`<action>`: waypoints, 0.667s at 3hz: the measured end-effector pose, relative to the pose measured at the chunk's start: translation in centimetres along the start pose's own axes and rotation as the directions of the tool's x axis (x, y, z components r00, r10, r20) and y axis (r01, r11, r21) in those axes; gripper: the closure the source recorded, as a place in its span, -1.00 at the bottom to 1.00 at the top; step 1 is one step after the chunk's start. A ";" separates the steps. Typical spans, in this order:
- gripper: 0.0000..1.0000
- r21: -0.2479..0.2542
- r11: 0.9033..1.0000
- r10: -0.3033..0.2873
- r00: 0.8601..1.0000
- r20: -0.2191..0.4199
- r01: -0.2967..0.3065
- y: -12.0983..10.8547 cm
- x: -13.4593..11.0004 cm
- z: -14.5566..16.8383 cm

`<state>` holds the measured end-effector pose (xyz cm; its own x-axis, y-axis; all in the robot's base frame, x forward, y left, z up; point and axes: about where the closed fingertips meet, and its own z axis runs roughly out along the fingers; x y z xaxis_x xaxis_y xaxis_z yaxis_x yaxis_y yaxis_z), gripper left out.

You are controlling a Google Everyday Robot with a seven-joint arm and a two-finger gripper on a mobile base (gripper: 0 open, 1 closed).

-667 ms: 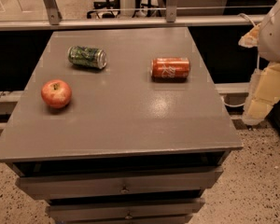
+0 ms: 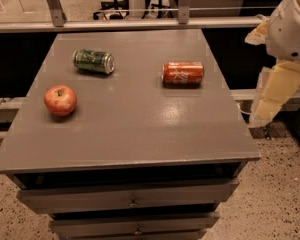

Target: Pick coke can

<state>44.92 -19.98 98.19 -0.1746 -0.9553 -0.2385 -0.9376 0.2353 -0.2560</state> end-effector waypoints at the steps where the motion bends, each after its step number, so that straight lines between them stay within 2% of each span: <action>1: -1.00 0.006 0.997 -0.071 0.996 0.056 0.071 -2.2 -4.3 2.2; 2: -1.00 0.002 0.993 -0.119 0.986 0.115 0.119 -4.7 -8.5 5.5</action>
Offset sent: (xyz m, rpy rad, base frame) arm 0.1309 0.1283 -0.0423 0.1310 -0.0473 0.2141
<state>52.49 -12.00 96.33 -0.0265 -0.9496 -0.3123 -0.9510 0.1202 -0.2848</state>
